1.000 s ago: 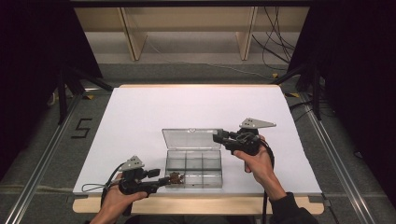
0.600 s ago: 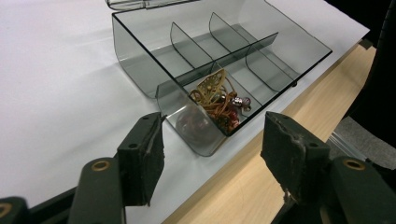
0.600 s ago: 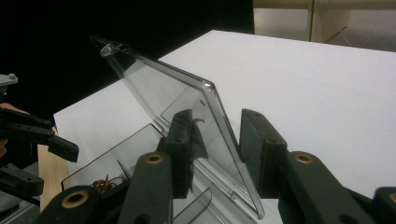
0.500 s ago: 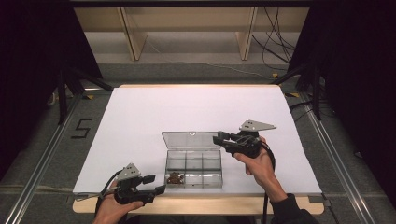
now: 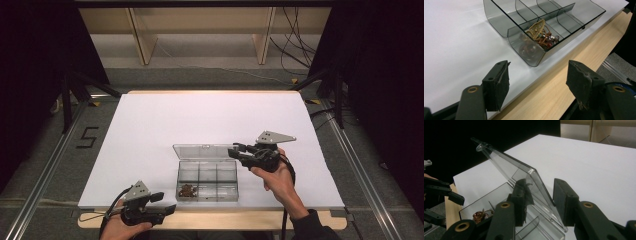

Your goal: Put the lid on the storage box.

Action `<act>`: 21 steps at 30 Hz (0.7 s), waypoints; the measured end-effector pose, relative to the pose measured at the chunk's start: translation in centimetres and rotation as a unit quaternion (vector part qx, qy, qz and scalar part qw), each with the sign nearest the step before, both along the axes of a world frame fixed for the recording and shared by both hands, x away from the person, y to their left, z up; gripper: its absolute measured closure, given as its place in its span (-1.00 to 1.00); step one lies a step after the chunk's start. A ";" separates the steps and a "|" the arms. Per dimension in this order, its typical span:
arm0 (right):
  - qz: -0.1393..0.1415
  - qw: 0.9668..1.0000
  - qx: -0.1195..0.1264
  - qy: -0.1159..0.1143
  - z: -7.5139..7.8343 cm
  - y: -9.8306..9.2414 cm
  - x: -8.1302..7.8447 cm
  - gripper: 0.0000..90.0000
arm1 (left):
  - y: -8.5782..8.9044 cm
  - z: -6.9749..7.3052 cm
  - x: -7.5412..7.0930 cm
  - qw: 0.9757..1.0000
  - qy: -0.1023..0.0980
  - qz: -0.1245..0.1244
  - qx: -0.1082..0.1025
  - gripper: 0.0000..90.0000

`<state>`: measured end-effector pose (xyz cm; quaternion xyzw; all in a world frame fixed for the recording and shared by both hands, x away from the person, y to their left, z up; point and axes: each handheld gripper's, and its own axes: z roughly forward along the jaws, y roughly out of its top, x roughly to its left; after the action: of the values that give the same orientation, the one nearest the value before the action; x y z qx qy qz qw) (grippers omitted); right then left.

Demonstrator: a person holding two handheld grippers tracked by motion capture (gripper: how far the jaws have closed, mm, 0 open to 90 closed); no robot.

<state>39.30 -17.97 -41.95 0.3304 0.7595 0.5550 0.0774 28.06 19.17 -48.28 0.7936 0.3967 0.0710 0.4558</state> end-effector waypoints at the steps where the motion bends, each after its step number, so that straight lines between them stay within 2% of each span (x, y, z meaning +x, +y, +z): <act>1: 0.003 1.000 -0.003 -0.008 0.0 -0.1 0.1 0.43 | 0.0 0.0 0.0 1.000 -0.001 -0.003 0.004 -0.25; 2: 0.002 1.000 -0.006 -0.008 0.0 -0.1 0.1 0.43 | -0.1 -0.1 -0.1 1.000 0.000 0.005 -0.004 -0.26; 4: 0.001 1.000 -0.009 -0.011 0.0 -0.1 0.0 0.43 | -0.1 -0.2 -0.2 1.000 -0.001 0.005 -0.003 -0.28; 5: 0.003 1.000 -0.005 -0.011 0.0 0.0 -0.1 0.43 | 0.0 -0.1 -0.2 1.000 0.000 0.003 0.004 -0.29; 6: -0.005 1.000 -0.008 -0.001 0.0 0.0 -0.4 0.43 | 0.1 -0.1 -0.2 1.000 -0.002 -0.002 0.009 -0.30; 8: 0.007 1.000 -0.014 -0.020 0.0 0.0 -0.2 0.42 | 0.1 -0.1 -0.3 1.000 -0.006 0.005 0.010 -0.32; 9: 0.006 1.000 -0.014 -0.021 0.0 0.0 -0.2 0.42 | 0.1 -0.1 -0.3 1.000 -0.004 0.002 0.010 -0.32; 11: 0.001 1.000 -0.010 -0.009 0.1 0.0 -0.6 0.41 | 0.1 -0.1 -0.3 1.000 -0.004 0.000 0.011 -0.32; 12: 0.005 1.000 -0.012 -0.015 0.0 0.0 -0.5 0.41 | 0.0 -0.2 -0.5 1.000 0.002 0.009 0.006 -0.32; 13: 0.005 1.000 -0.011 -0.010 0.1 0.0 -0.6 0.41 | 0.0 -0.2 -0.5 1.000 0.002 0.011 0.007 -0.32; 14: 0.001 1.000 -0.008 0.000 0.1 0.0 -0.8 0.41 | 0.1 -0.2 -0.5 1.000 -0.006 0.001 0.013 -0.33; 15: 0.006 1.000 -0.016 -0.017 0.1 0.0 -0.7 0.41 | 0.1 -0.2 -0.5 1.000 -0.005 0.001 0.010 -0.33; 18: 0.001 1.000 -0.025 -0.017 0.2 -0.1 -0.9 0.40 | 0.0 -0.3 -0.6 1.000 -0.007 0.006 0.001 -0.33; 21: 0.009 0.999 -0.026 -0.025 0.1 -0.1 -1.0 0.39 | 0.1 -0.2 -0.7 1.000 -0.005 0.006 0.005 -0.33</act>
<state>38.34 -18.04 -41.84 0.3074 0.7744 0.5440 0.0997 27.39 19.26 -48.46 0.7930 0.3989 0.0792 0.4536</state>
